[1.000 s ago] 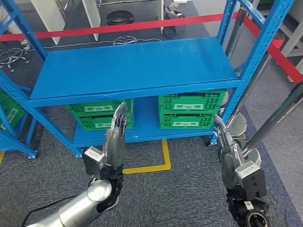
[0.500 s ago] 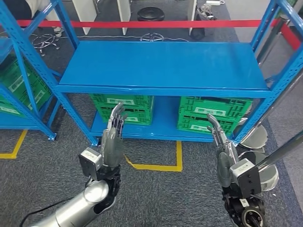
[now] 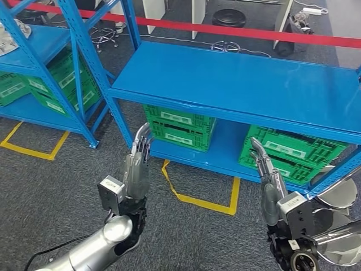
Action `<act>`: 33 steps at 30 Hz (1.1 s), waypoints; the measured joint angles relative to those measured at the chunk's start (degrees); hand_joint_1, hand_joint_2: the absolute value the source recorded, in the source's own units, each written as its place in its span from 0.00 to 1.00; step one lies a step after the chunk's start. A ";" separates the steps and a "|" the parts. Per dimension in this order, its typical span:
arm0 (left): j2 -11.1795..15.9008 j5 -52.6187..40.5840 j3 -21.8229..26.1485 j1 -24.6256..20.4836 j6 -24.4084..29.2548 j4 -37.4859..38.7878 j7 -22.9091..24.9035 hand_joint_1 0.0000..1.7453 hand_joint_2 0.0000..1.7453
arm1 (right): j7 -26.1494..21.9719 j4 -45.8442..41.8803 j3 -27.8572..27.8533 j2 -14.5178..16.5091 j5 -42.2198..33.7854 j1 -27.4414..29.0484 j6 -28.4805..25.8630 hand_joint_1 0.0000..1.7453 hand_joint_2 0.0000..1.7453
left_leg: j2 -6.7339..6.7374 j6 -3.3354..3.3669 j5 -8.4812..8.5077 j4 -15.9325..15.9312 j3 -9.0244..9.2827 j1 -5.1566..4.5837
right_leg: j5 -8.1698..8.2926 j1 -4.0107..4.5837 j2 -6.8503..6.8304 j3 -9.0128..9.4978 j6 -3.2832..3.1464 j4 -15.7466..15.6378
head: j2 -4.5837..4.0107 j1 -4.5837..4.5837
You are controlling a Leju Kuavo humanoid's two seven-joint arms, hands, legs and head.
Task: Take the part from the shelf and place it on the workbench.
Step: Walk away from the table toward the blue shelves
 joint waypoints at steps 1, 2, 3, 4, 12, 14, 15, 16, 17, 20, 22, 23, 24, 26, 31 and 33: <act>0.05 0.01 0.00 0.07 0.05 -0.03 0.03 0.00 0.00 | 0.00 -0.01 -0.02 0.04 0.00 -0.06 -0.01 0.00 0.00 | 0.72 -0.29 -0.26 0.46 -0.33 -0.04 | 0.15 -0.02 -0.58 0.13 -0.38 -0.21 | 0.00 -0.14; 0.11 0.02 0.00 0.04 0.05 -0.05 0.02 0.00 0.00 | -0.01 -0.02 -0.03 0.10 0.00 -0.12 -0.02 0.00 0.00 | 2.16 -0.57 -1.11 1.95 -1.08 -0.08 | 0.31 -0.08 -1.21 0.27 -0.77 -0.47 | 0.00 -0.43; 0.15 0.04 -0.01 -0.04 0.05 -0.08 0.02 0.00 0.00 | 0.02 -0.02 -0.04 0.15 0.00 -0.18 -0.05 0.00 0.00 | 4.00 -0.84 -2.54 4.66 -2.43 -0.10 | 0.40 -0.07 -1.81 0.39 -1.06 -0.66 | 0.00 -0.72; 0.14 0.09 -0.01 -0.13 0.05 -0.09 0.02 0.00 0.00 | 0.07 -0.03 -0.05 0.17 -0.01 -0.18 -0.14 0.00 0.00 | 5.83 -1.10 -4.28 8.42 -4.31 -0.13 | 0.41 0.09 -2.30 0.39 -1.25 -0.71 | 0.00 -1.01; 0.02 0.98 -0.02 -0.68 -0.07 -0.09 -0.01 0.00 0.00 | 0.66 -0.34 -0.06 0.19 -0.46 -0.10 -1.52 0.00 0.00 | 7.71 -0.18 -0.24 1.30 -0.48 -0.28 | 0.06 0.57 -4.27 0.42 -0.95 -0.72 | 0.00 -1.61; -0.10 1.01 -0.02 -0.83 -0.07 -0.09 -0.05 0.00 0.00 | 0.67 -0.46 -0.08 0.19 -0.46 -0.07 -1.61 0.00 0.00 | 7.80 -0.13 -0.21 -0.46 0.39 -0.38 | -0.29 0.92 -4.27 0.28 -1.20 -0.60 | 0.00 -1.38; -0.15 1.01 -0.02 -0.84 -0.07 -0.09 -0.08 0.00 0.00 | 0.67 -0.46 -0.08 0.19 -0.46 -0.04 -1.63 0.00 0.00 | 7.74 -0.24 -0.21 -0.53 0.44 -0.34 | -0.38 0.95 -4.27 0.33 -1.51 -0.62 | 0.00 -1.18; -0.16 1.01 -0.02 -0.85 -0.10 -0.09 -0.08 0.00 0.00 | 0.67 -0.47 -0.09 0.19 -0.46 -0.01 -1.64 0.00 0.00 | 7.69 -0.36 -0.21 -0.61 0.51 -0.30 | -0.45 1.00 -4.26 0.41 -1.84 -0.66 | 0.00 -0.98; -0.16 1.02 -0.02 -0.87 -0.13 -0.09 -0.08 0.00 0.00 | 0.67 -0.48 -0.09 0.19 -0.46 0.02 -1.65 0.00 0.00 | 7.65 -0.34 -0.28 -0.56 0.55 -0.34 | -0.32 0.94 -4.25 0.53 -2.00 -0.87 | 0.00 -0.82; -0.18 1.10 -0.02 -0.92 -0.31 -0.09 -0.09 0.00 0.00 | 0.78 -0.50 -0.09 0.19 -0.40 0.05 -1.87 0.00 0.00 | 7.60 -0.03 -0.39 -0.54 0.58 -0.37 | -0.12 0.93 -4.25 0.89 -1.43 -1.47 | 0.00 -0.51; -0.20 1.19 -0.02 -1.02 -0.52 -0.09 -0.09 0.00 0.00 | 0.98 -0.56 -0.15 0.19 -0.16 0.24 -2.40 0.00 0.00 | 7.61 0.11 -0.44 -0.52 0.58 -0.37 | -0.03 0.93 -4.24 1.00 -1.05 -1.71 | 0.00 -0.47; -0.24 1.20 -0.03 -1.15 -0.71 -0.07 -0.05 0.00 0.00 | 1.06 -0.69 -0.25 0.19 0.00 0.49 -2.72 0.00 0.00 | 7.61 0.17 -0.46 -0.50 0.59 -0.37 | -0.01 0.92 -4.25 1.02 -0.90 -1.80 | 0.00 -0.47; -0.30 1.21 -0.04 -1.34 -0.96 -0.02 0.06 0.00 0.00 | 1.13 -0.88 -0.40 0.19 0.13 0.82 -3.02 0.00 0.00 | 7.60 0.22 -0.47 -0.49 0.59 -0.37 | 0.00 0.92 -4.25 1.03 -0.78 -1.85 | 0.00 -0.46; -0.45 1.38 -0.11 -1.79 -1.86 0.16 0.63 0.00 0.00 | 1.26 -1.36 -0.78 0.13 0.16 1.54 -3.39 0.00 0.00 | 7.60 0.28 -0.49 -0.48 0.59 -0.37 | 0.03 0.92 -4.25 1.07 -0.57 -1.90 | 0.00 -0.45; -0.76 1.57 -0.17 -2.18 -4.92 1.10 1.50 0.00 0.00 | 2.09 -2.17 -1.11 -0.45 -0.79 2.10 -4.84 0.00 0.00 | 7.72 0.31 -0.48 -0.48 0.64 -0.37 | 0.08 0.96 -4.21 1.10 -0.36 -1.90 | 0.00 -0.47; -0.89 1.21 -0.17 -2.18 -5.48 1.47 1.48 0.00 0.00 | 2.52 -2.36 -1.06 -0.49 -1.08 2.09 -5.72 0.00 0.00 | 7.72 0.33 -0.46 -0.49 0.65 -0.37 | 0.08 1.04 -4.21 1.12 -0.36 -1.90 | 0.00 -0.47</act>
